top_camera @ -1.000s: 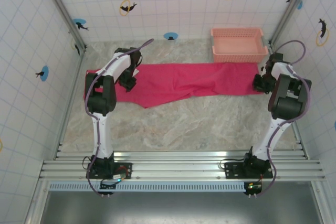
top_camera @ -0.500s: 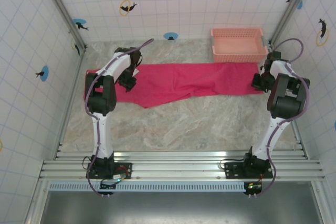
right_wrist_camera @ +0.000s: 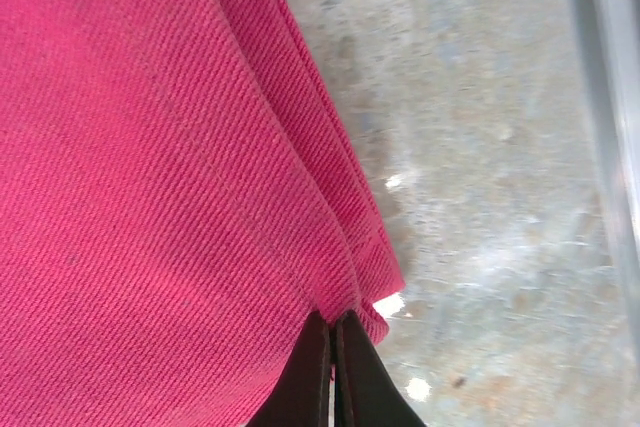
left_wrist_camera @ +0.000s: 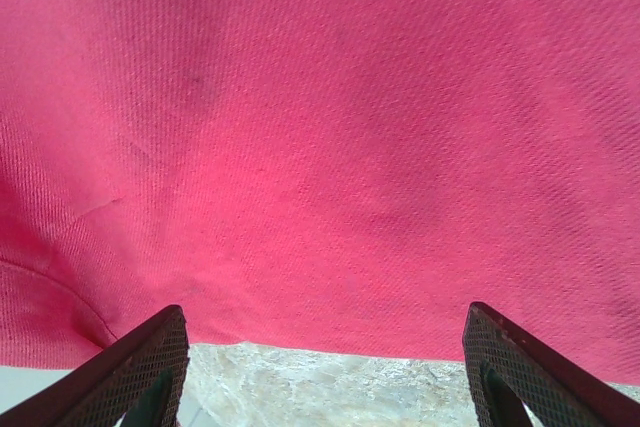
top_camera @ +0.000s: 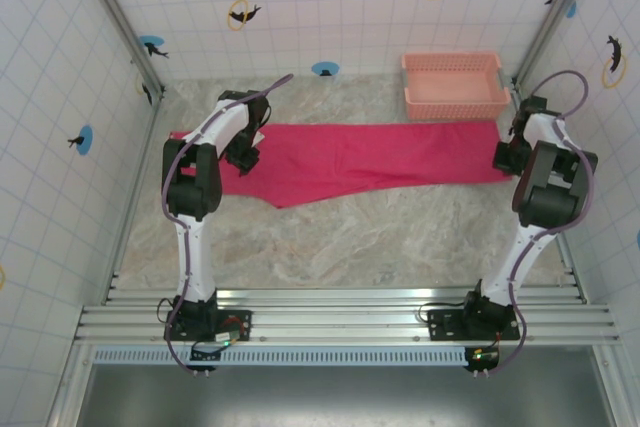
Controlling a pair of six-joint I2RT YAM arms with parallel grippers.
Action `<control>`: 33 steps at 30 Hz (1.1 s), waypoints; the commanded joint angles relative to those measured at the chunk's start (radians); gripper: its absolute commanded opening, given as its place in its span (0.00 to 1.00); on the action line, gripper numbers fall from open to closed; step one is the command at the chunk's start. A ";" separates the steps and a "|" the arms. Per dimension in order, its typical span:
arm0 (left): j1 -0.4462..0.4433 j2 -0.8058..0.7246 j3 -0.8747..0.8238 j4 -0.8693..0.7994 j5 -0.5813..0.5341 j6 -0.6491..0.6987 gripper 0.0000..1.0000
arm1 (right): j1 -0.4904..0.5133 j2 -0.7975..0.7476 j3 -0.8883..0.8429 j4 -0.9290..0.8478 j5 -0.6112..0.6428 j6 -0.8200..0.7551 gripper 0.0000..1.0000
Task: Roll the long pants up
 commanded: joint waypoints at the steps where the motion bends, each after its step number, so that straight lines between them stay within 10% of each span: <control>1: -0.004 0.024 0.012 -0.033 -0.014 0.022 0.73 | -0.043 -0.056 0.076 -0.043 0.063 -0.044 0.00; 6: -0.004 0.029 0.014 -0.040 -0.032 0.034 0.73 | -0.063 0.025 0.215 -0.118 0.062 -0.102 0.00; 10: -0.005 0.031 0.034 -0.056 -0.036 0.040 0.74 | -0.100 0.038 0.236 -0.119 -0.036 -0.045 0.39; 13: -0.004 0.025 0.041 -0.054 -0.021 0.034 0.75 | -0.121 -0.005 0.161 -0.096 -0.121 -0.012 0.48; 33: -0.041 -0.035 0.116 -0.063 0.129 0.006 0.94 | -0.187 -0.025 -0.088 0.094 -0.238 0.147 0.52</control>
